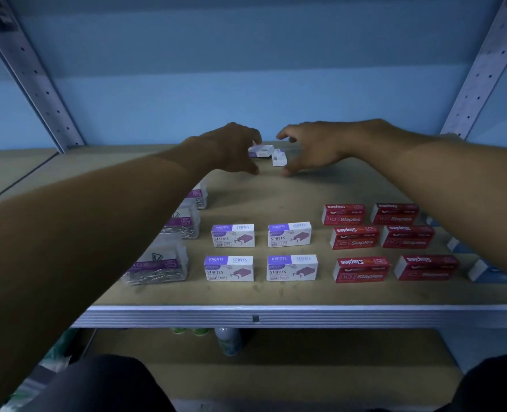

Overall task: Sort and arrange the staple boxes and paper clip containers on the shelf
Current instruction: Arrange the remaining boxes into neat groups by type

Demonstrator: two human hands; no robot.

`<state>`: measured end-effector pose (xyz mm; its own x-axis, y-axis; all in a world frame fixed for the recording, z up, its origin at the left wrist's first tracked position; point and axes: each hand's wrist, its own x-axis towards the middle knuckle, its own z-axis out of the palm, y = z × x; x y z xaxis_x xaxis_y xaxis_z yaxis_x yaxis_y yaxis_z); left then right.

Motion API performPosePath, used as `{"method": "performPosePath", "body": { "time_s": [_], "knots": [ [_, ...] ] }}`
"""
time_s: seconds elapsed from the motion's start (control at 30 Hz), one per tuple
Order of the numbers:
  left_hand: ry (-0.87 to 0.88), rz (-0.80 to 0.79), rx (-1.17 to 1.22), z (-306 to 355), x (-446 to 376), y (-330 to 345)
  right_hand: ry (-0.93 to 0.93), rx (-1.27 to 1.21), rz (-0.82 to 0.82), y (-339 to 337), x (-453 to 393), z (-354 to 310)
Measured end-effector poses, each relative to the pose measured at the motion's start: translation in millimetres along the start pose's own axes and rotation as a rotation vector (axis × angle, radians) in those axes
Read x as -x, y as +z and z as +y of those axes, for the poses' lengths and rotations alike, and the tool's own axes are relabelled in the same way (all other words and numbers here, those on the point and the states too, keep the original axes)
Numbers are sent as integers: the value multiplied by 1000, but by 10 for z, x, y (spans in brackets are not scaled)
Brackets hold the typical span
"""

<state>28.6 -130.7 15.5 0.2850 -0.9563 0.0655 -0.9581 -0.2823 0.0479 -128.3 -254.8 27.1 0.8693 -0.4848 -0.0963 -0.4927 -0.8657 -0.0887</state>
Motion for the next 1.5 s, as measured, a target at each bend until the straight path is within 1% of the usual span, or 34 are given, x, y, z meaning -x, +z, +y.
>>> {"method": "performPosePath", "body": {
  "time_s": [0.2, 0.3, 0.5, 0.6, 0.77, 0.97, 1.13, 1.27, 1.37, 1.5],
  "knots": [
    [14, 23, 7, -81, -158, 83, -13, 4, -8, 54, -202, 44],
    [29, 38, 38, -132, -179, 93, -25, 34, -4, 82, -243, 60],
    [83, 80, 107, -168, -187, 131, -53, 19, 32, 106, -249, 68],
    [81, 110, 95, -164, -198, 123, -49, 30, 34, 100, -272, 51],
    [93, 91, 129, -97, -197, 99, -40, 32, 44, 105, -303, 17],
    [109, 127, 87, -10, -154, 89, 19, -56, 26, 65, -277, 29],
    [134, 162, 55, 13, -45, -4, -32, -63, 39, -20, -186, 29],
    [150, 165, 41, 62, 51, -82, -115, -7, 61, -57, -69, 67],
    [162, 146, 34, 96, 143, -129, -172, 17, 51, -79, 41, 55],
    [177, 110, -7, 137, 253, -180, -251, 122, 17, -131, 171, 9]
  ]
}}
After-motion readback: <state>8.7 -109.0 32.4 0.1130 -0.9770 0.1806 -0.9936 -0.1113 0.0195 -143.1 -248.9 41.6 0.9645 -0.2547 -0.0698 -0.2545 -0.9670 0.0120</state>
